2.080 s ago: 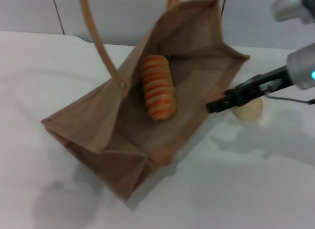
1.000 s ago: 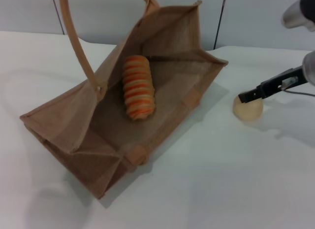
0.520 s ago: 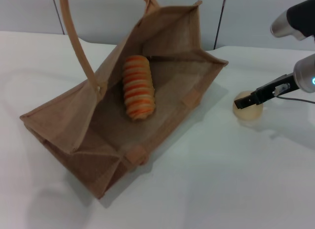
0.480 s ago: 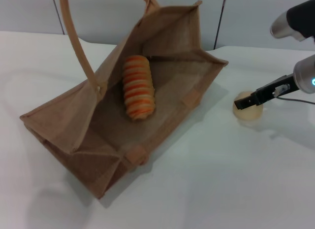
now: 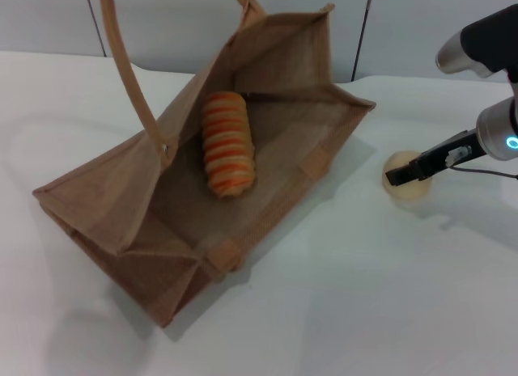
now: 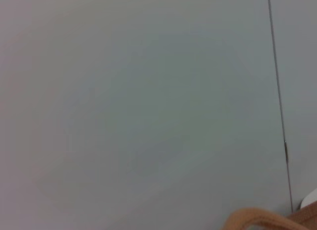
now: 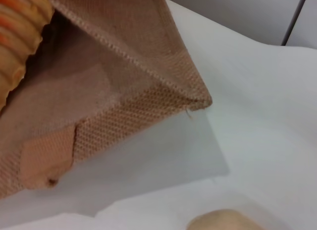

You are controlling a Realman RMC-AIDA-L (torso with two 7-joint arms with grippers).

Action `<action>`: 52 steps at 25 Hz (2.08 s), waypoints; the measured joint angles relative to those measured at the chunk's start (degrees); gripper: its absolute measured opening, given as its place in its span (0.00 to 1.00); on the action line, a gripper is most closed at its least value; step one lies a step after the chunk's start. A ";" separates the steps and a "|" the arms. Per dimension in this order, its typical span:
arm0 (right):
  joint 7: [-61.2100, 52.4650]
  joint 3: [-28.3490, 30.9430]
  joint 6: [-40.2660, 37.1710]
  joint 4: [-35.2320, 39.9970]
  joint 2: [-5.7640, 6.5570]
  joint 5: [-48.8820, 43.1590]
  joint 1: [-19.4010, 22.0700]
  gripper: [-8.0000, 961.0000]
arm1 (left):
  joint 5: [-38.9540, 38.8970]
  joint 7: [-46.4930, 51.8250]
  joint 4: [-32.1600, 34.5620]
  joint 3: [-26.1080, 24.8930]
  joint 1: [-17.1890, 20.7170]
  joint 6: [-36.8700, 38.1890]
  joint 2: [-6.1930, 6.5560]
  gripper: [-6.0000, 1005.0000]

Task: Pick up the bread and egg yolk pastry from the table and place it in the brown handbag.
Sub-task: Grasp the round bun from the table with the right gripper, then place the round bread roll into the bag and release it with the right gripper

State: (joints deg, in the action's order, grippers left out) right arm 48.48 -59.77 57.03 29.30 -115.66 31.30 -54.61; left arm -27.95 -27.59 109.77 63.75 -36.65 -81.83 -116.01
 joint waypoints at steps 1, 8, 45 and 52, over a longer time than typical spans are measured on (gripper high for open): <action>-0.11 0.00 -0.13 -0.02 0.00 0.00 0.00 0.81 | 0.00 0.00 0.00 0.05 0.00 0.00 0.00 0.13; -0.72 0.05 -1.03 -0.47 0.00 0.12 0.01 0.75 | 0.01 0.00 -0.04 0.06 0.00 0.00 0.00 0.13; -1.51 0.49 18.61 18.64 -0.22 8.49 3.02 0.57 | 0.88 -0.45 -0.83 -0.80 0.29 0.04 0.42 0.13; -0.47 -3.22 24.94 24.23 -0.60 19.73 4.64 0.57 | 0.58 -0.47 -2.93 -0.07 -2.28 0.60 0.12 0.13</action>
State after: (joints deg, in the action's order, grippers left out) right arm 48.01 -62.98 81.98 53.54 -116.27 51.03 -49.97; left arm -27.37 -28.07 106.84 63.67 -38.93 -81.23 -115.89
